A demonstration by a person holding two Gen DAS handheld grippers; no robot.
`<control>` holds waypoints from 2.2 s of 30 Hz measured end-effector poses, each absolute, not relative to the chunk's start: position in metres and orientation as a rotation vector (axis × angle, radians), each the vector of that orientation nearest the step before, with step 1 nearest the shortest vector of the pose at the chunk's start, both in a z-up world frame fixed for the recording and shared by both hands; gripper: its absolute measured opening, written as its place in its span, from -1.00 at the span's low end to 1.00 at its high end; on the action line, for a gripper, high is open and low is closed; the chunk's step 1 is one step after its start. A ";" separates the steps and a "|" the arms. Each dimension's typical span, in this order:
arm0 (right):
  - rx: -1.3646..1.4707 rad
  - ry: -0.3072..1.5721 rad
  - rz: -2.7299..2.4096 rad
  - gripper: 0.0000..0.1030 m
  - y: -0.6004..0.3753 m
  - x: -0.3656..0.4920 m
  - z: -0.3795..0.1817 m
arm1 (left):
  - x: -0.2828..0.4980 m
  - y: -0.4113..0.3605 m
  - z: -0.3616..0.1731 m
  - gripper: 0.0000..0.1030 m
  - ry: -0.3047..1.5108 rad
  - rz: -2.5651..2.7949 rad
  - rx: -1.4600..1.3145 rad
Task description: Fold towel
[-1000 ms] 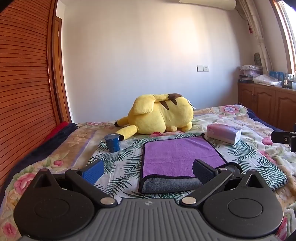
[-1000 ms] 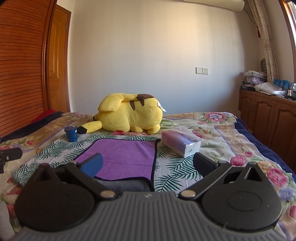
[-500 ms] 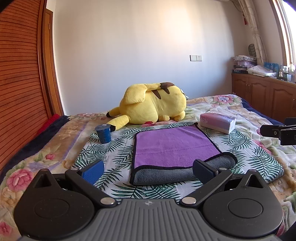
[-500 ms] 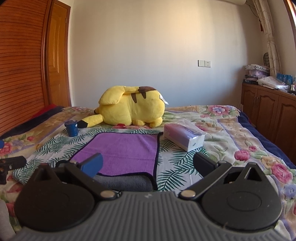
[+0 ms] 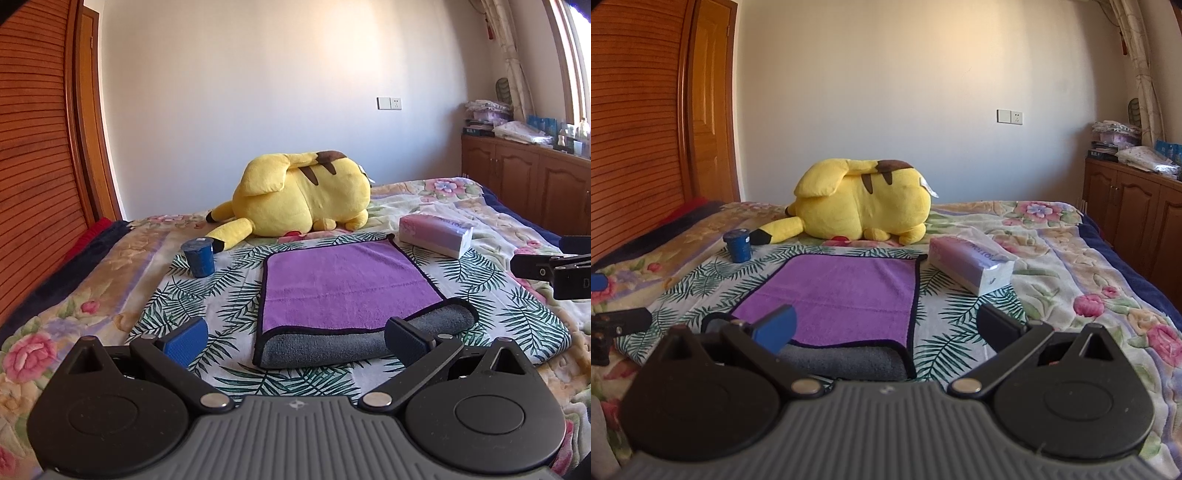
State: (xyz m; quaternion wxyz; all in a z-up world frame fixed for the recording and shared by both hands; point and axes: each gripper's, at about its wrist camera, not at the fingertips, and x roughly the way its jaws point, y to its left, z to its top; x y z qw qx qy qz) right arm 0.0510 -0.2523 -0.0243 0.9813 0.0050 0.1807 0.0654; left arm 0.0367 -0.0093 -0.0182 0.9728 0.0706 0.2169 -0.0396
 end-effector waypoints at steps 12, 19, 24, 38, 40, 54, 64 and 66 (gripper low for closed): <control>0.001 0.410 0.160 1.00 -0.247 0.069 -0.033 | 0.064 -0.007 -0.024 0.68 0.484 -0.095 0.152; 0.020 0.439 0.179 1.00 -0.247 0.080 -0.038 | 0.075 -0.002 -0.028 0.66 0.518 -0.107 0.135; 0.010 0.451 0.188 1.00 -0.245 0.086 -0.041 | 0.083 0.001 -0.030 0.62 0.538 -0.115 0.128; -0.034 0.484 0.234 0.98 -0.237 0.107 -0.048 | 0.107 0.006 -0.039 0.38 0.576 -0.146 0.125; -0.034 0.490 0.239 0.87 -0.237 0.110 -0.050 | 0.112 0.006 -0.041 0.30 0.581 -0.150 0.129; -0.024 0.557 0.266 0.62 -0.238 0.137 -0.063 | 0.145 0.010 -0.059 -0.05 0.626 -0.175 0.132; -0.029 0.602 0.280 0.53 -0.240 0.157 -0.072 | 0.167 0.015 -0.076 -0.25 0.680 -0.176 0.148; -0.028 0.614 0.282 0.53 -0.240 0.161 -0.075 | 0.171 0.016 -0.080 -0.26 0.688 -0.173 0.151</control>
